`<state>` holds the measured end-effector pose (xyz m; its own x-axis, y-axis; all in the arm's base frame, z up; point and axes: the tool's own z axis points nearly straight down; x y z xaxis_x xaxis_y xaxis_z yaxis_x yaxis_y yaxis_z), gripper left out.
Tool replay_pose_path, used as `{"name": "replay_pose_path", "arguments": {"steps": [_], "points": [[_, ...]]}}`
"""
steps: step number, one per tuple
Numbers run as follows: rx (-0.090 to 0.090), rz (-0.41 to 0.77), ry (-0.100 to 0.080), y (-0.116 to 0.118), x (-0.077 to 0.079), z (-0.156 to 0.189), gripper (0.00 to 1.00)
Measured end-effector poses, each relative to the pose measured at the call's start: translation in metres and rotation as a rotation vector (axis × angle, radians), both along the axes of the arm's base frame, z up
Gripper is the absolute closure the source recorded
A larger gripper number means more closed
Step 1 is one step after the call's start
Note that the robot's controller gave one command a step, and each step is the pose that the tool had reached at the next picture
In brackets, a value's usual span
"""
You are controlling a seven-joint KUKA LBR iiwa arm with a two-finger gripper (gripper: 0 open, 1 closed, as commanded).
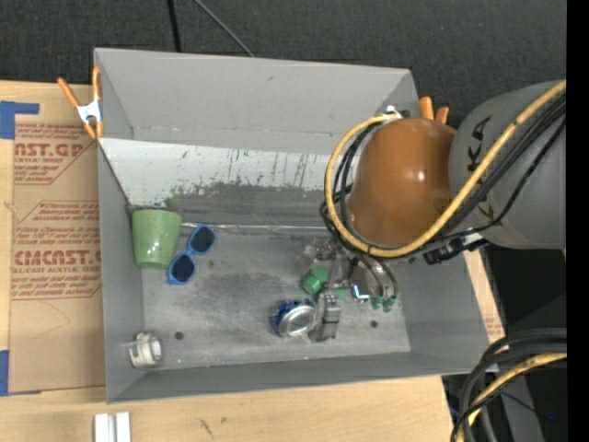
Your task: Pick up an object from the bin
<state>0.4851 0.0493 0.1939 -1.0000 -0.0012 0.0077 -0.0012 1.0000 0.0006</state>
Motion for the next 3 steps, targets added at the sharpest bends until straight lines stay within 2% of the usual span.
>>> {"name": "replay_pose_path", "arguments": {"steps": [1,2,3], "points": [[0.000,0.066,-0.001,0.000,0.013,-0.104,0.00],[0.001,0.065,-0.011,0.000,0.016,-0.099,1.00],[0.001,0.086,-0.019,0.011,0.048,0.008,1.00]]}}
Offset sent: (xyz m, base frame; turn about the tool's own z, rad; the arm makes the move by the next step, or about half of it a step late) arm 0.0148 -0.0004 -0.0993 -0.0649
